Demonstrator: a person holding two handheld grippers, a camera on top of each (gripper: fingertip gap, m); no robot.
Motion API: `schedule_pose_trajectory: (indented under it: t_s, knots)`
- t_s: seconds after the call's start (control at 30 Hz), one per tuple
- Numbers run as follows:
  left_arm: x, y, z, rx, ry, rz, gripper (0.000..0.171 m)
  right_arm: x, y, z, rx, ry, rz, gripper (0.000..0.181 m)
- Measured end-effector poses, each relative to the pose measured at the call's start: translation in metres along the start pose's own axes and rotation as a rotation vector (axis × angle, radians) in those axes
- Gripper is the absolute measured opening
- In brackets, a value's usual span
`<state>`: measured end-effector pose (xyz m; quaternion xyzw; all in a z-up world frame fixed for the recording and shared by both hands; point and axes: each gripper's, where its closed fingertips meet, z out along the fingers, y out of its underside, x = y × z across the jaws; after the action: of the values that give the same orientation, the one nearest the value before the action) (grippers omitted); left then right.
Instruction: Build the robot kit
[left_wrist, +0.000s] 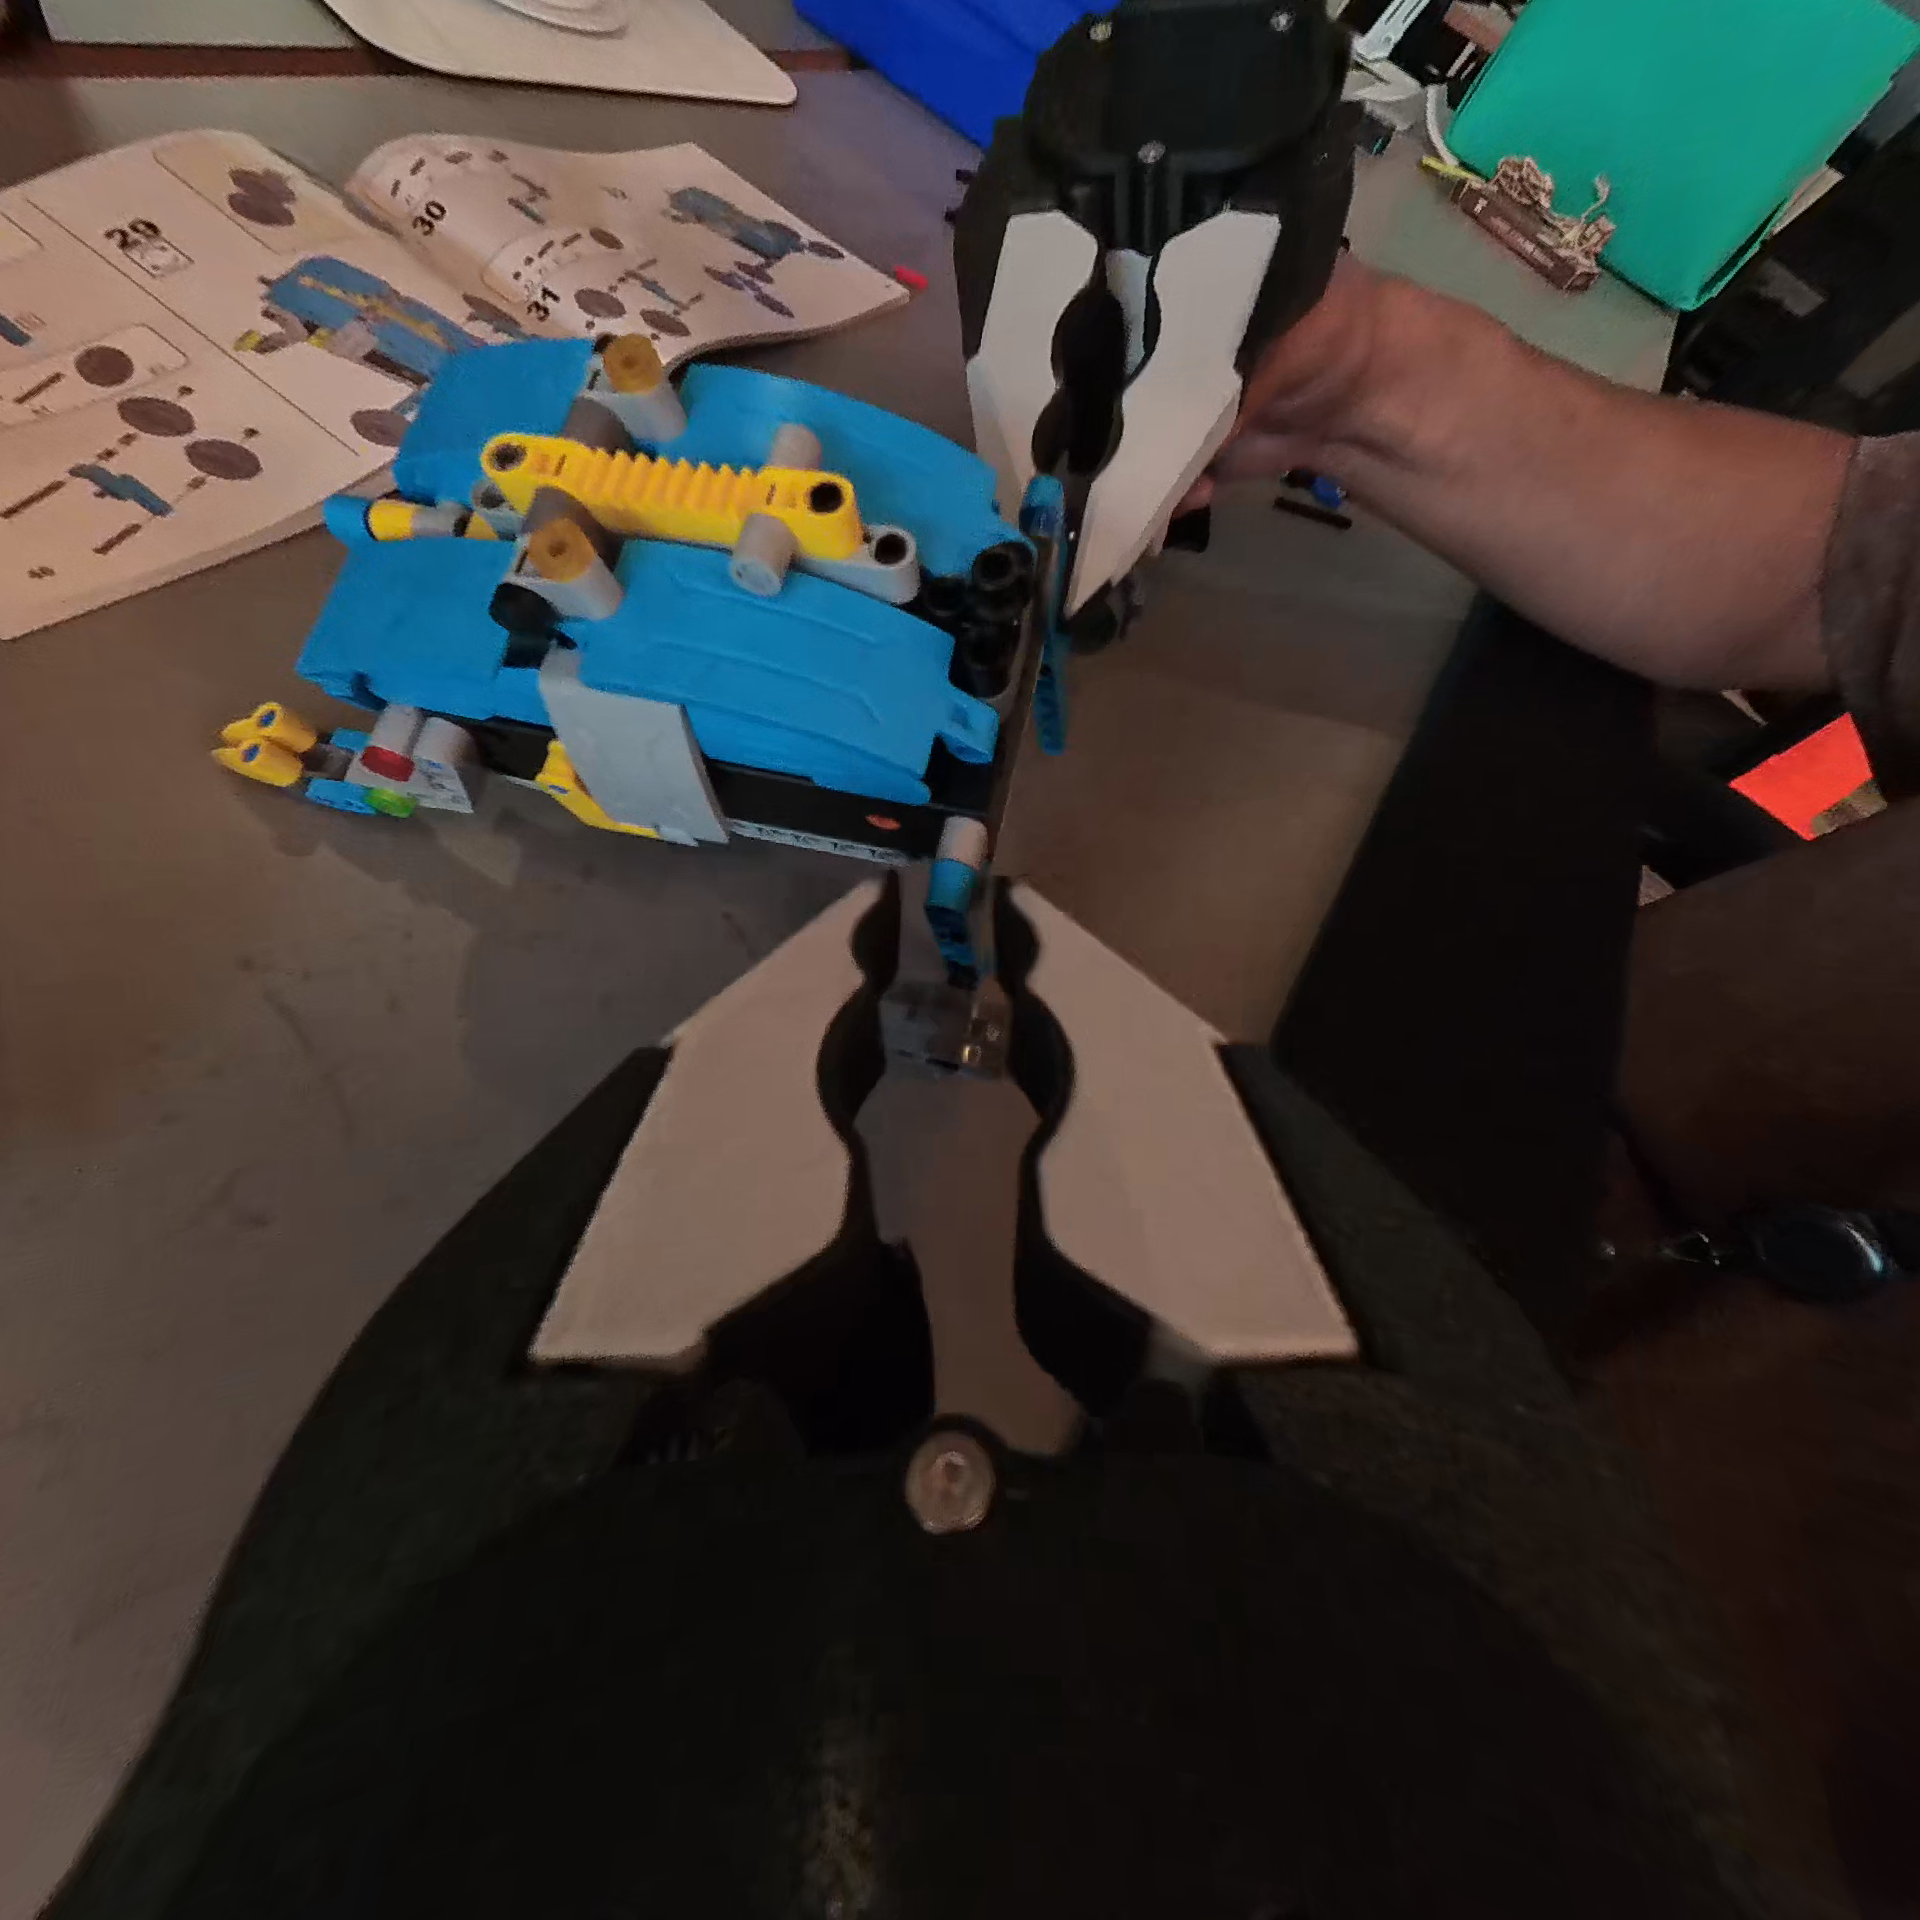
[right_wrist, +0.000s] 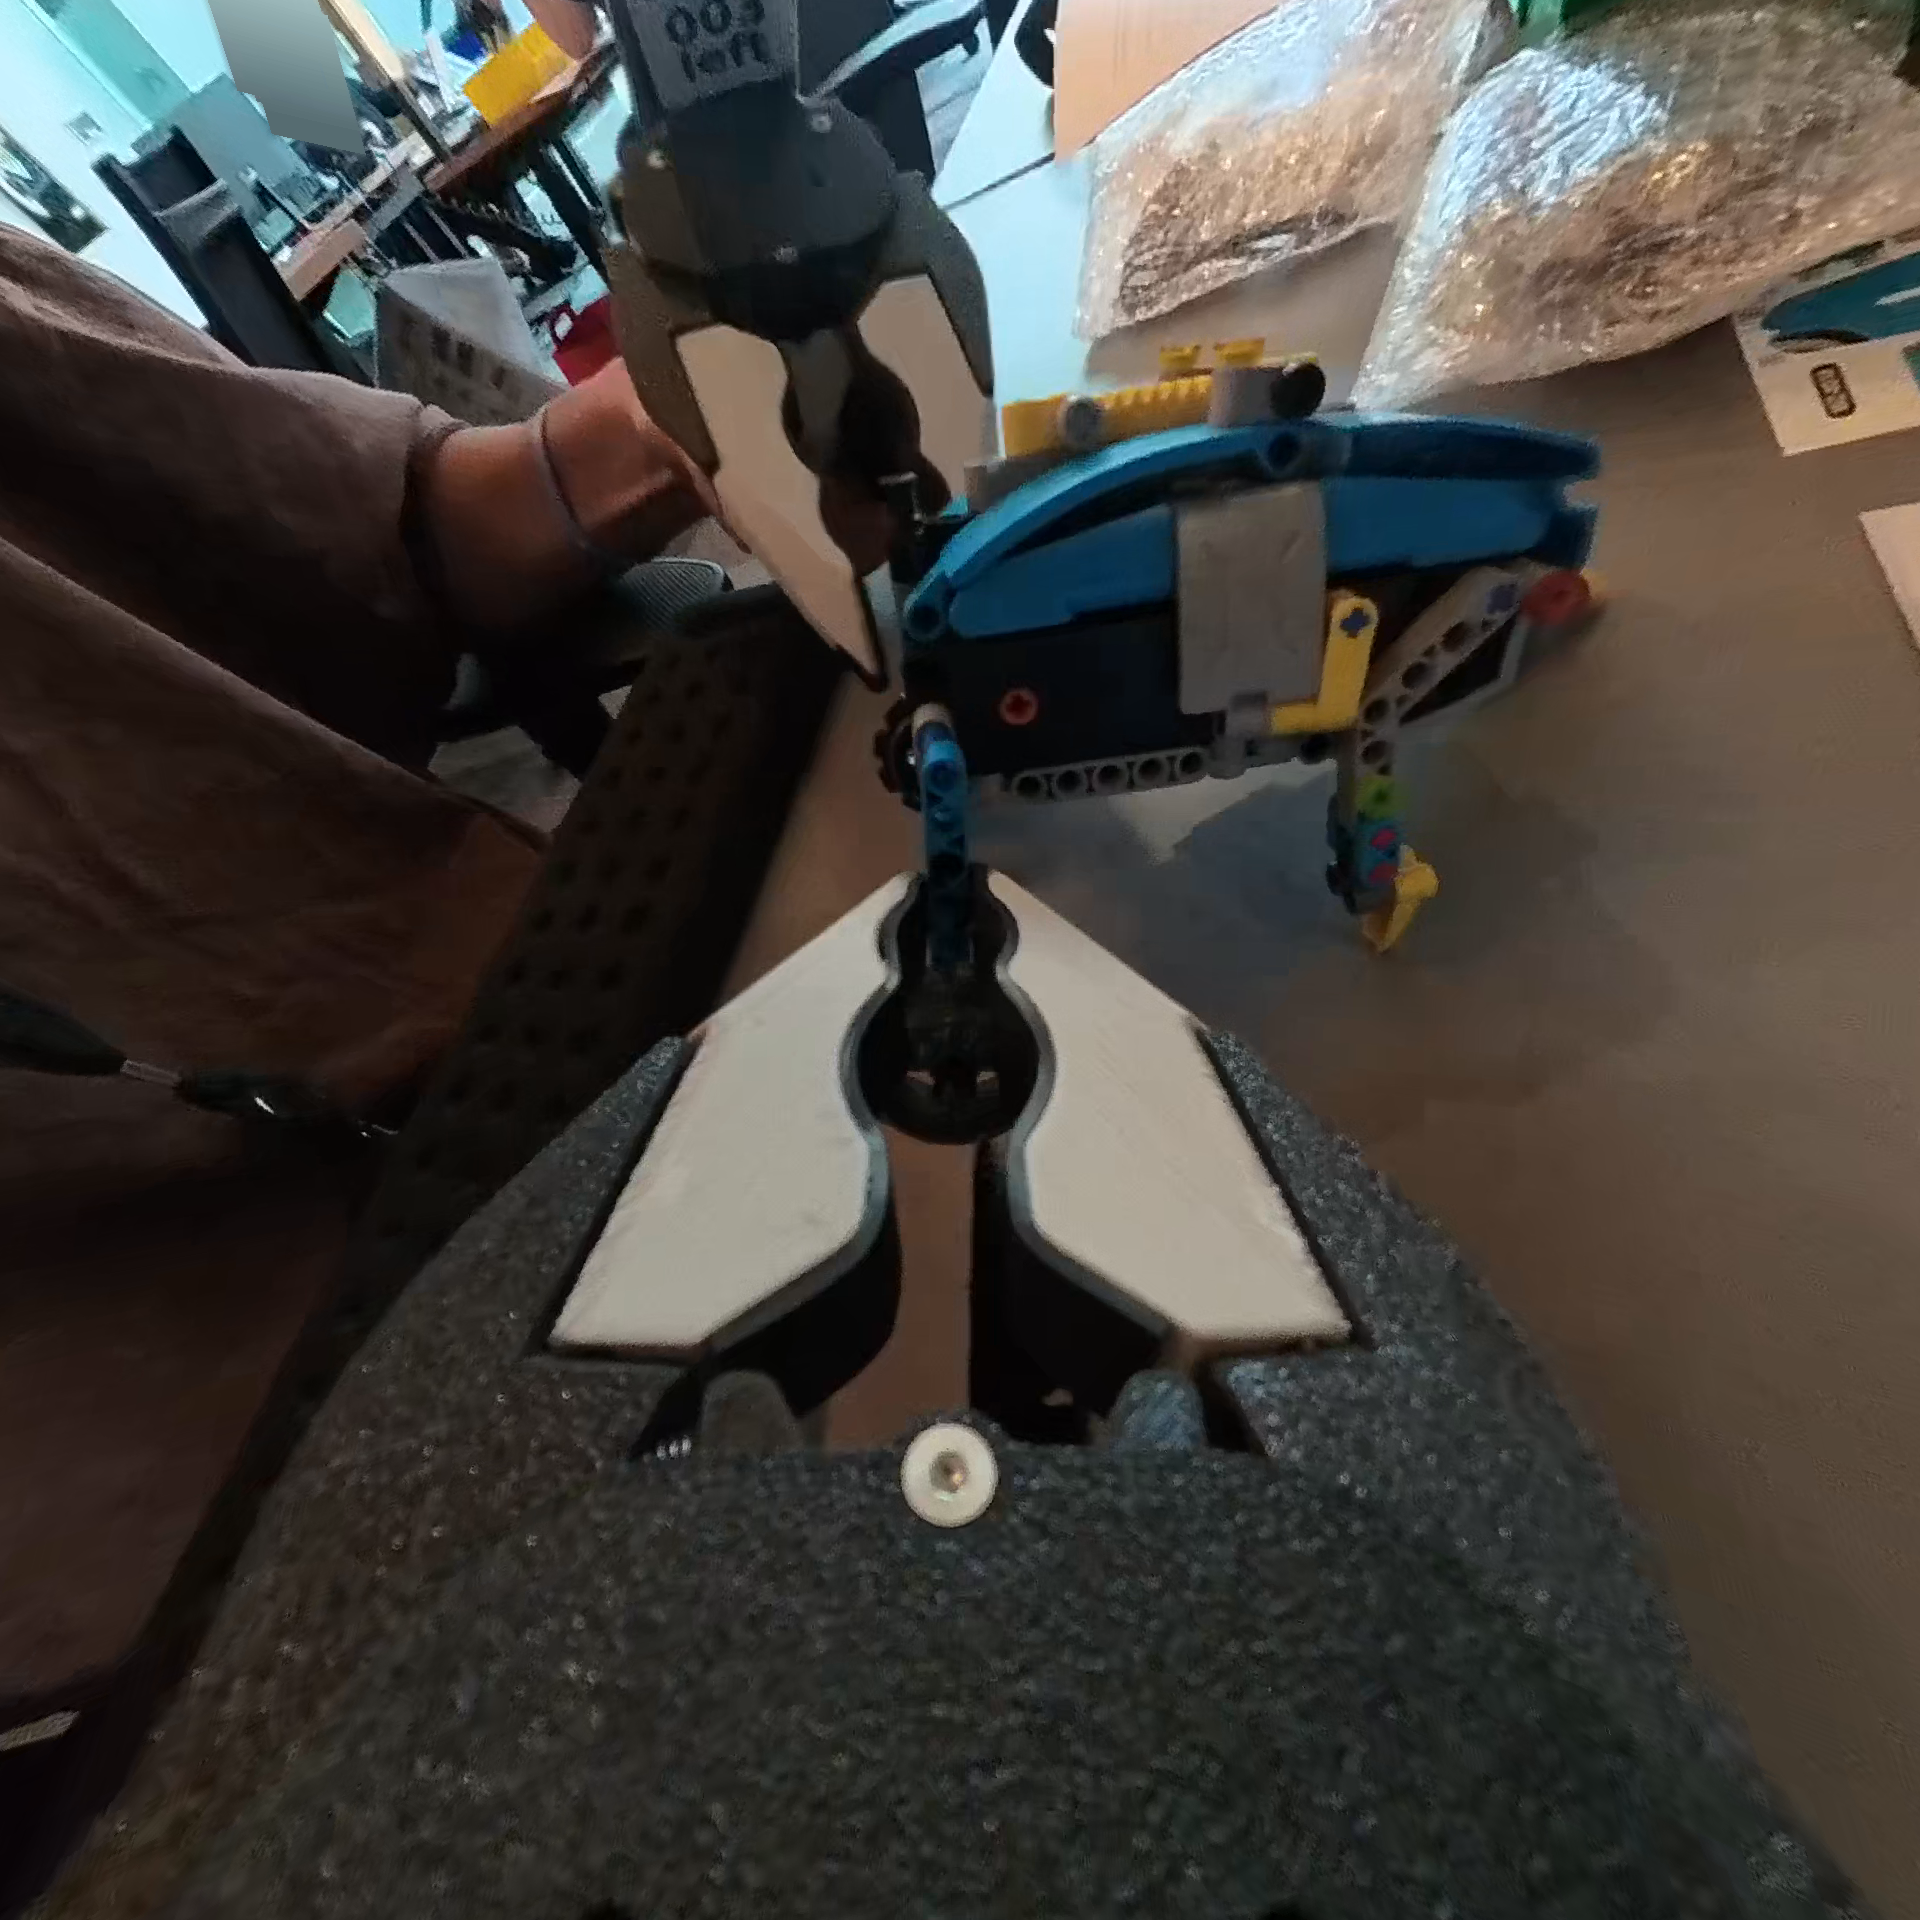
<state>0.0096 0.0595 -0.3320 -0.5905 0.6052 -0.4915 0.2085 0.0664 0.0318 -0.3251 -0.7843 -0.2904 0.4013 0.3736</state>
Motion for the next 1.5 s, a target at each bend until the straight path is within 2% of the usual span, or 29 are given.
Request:
schedule_pose_trajectory:
  t_s: [0.03, 0.4, 0.57, 0.67, 0.8, 0.87, 0.97, 1.07, 1.13, 1.23, 1.33, 1.43, 1.5]
  knots:
    - [0.001, 0.001, 0.001, -0.002, 0.013, 0.003, 0.010, 0.002, 0.002, 0.001, -0.013, 0.008, -0.001, 0.008]
    - [0.001, 0.001, 0.000, 0.019, 0.042, 0.047, 0.009, 0.002, -0.003, 0.004, -0.027, 0.019, -0.064, 0.008]
    - [0.000, 0.001, 0.000, 0.012, 0.028, 0.050, 0.011, 0.002, -0.002, 0.005, -0.095, 0.034, -0.104, 0.008]
    - [-0.005, -0.002, -0.007, 0.002, -0.039, 0.047, 0.026, 0.003, -0.004, 0.006, -0.110, 0.030, -0.108, 0.008]
    - [-0.010, -0.019, -0.030, 0.051, -0.212, 0.084, 0.028, 0.003, -0.003, 0.006, -0.114, 0.045, -0.110, 0.008]
    - [0.006, -0.037, -0.037, 0.106, -0.248, 0.148, 0.028, 0.005, 0.001, 0.003, -0.142, 0.084, -0.112, 0.008]
    - [0.053, -0.046, -0.015, 0.103, -0.111, 0.218, 0.028, -0.011, 0.010, 0.000, -0.211, 0.076, -0.140, 0.008]
    - [0.078, -0.044, 0.012, 0.074, -0.004, 0.220, 0.028, -0.050, 0.011, 0.007, -0.229, -0.017, -0.194, 0.008]
    - [0.085, -0.044, 0.022, 0.084, 0.053, 0.194, 0.023, -0.066, 0.016, 0.012, -0.275, -0.028, -0.229, 0.008]
    - [0.098, -0.040, 0.027, 0.091, 0.131, 0.188, 0.004, -0.077, 0.018, 0.015, -0.302, -0.019, -0.269, 0.008]
    - [0.101, -0.039, 0.024, 0.096, 0.125, 0.199, 0.003, -0.080, 0.018, 0.015, -0.292, -0.033, -0.260, 0.008]
    - [0.101, -0.038, 0.019, 0.099, 0.140, 0.176, 0.016, -0.075, 0.019, 0.015, -0.285, -0.025, -0.248, 0.008]
    - [0.101, -0.038, 0.017, 0.111, 0.164, 0.142, 0.019, -0.077, 0.017, 0.015, -0.274, -0.032, -0.252, 0.008]
